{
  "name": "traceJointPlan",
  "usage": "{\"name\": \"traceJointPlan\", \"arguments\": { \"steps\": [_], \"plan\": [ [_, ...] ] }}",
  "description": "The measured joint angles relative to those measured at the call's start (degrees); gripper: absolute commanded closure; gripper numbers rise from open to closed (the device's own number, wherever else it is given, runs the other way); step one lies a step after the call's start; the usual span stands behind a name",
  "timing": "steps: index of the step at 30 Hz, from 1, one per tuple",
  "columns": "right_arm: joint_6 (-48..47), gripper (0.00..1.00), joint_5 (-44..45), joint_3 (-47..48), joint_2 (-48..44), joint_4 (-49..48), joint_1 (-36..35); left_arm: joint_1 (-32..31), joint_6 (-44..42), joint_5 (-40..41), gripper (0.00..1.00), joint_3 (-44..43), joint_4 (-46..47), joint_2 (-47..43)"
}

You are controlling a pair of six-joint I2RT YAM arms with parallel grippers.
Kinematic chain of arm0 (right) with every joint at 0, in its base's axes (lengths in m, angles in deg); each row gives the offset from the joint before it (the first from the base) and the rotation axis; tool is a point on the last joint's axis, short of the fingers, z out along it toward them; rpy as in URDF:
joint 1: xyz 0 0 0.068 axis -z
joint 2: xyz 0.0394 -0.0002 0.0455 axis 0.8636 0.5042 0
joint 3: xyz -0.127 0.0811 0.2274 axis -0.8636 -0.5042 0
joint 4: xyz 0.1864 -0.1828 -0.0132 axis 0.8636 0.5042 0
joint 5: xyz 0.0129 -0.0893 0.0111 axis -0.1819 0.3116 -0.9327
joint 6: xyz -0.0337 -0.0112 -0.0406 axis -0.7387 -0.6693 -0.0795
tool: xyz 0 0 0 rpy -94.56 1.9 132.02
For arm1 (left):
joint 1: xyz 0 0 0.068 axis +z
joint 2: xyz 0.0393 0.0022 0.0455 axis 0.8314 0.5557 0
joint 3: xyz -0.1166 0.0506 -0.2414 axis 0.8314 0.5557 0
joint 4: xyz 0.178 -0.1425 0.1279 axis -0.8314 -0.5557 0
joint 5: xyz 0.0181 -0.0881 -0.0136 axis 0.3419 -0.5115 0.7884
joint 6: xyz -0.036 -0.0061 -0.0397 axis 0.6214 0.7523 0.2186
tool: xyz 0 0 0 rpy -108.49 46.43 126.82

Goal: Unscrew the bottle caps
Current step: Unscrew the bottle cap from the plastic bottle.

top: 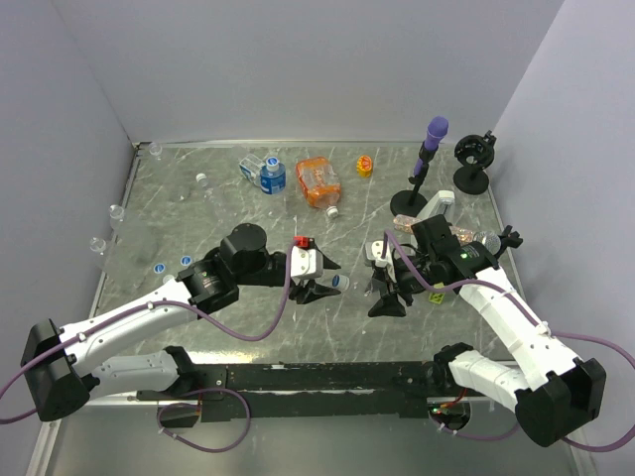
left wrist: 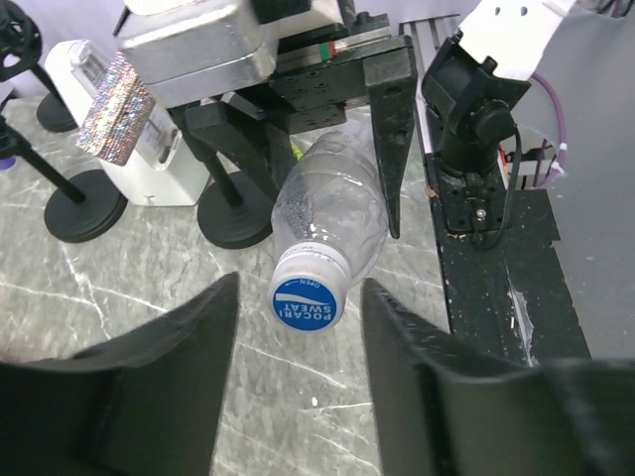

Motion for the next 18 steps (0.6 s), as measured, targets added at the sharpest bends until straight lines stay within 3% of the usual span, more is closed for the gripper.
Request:
{"name": "traceJointPlan", "arguments": {
  "steps": [2,5,13,18],
  "plan": [
    [0.0,0.84,0.0,0.0,0.02,0.02,0.0,0.0,-0.2,-0.59,0.57,-0.11,0.11,0.39],
    [0.0,0.84,0.0,0.0,0.02,0.02,0.0,0.0,-0.22,-1.42,0.62,-0.13,0.02,0.48],
    [-0.02,0.84,-0.02,0.0,0.02,0.02,0.0,0.11,-0.15,-2.12,0.5,-0.44,-0.68,0.72],
    [-0.02,0.84,-0.04,0.0,0.02,0.04,0.0,0.11,-0.13,-2.86,0.6,-0.9,-1.49,1.55]
  ]
}}
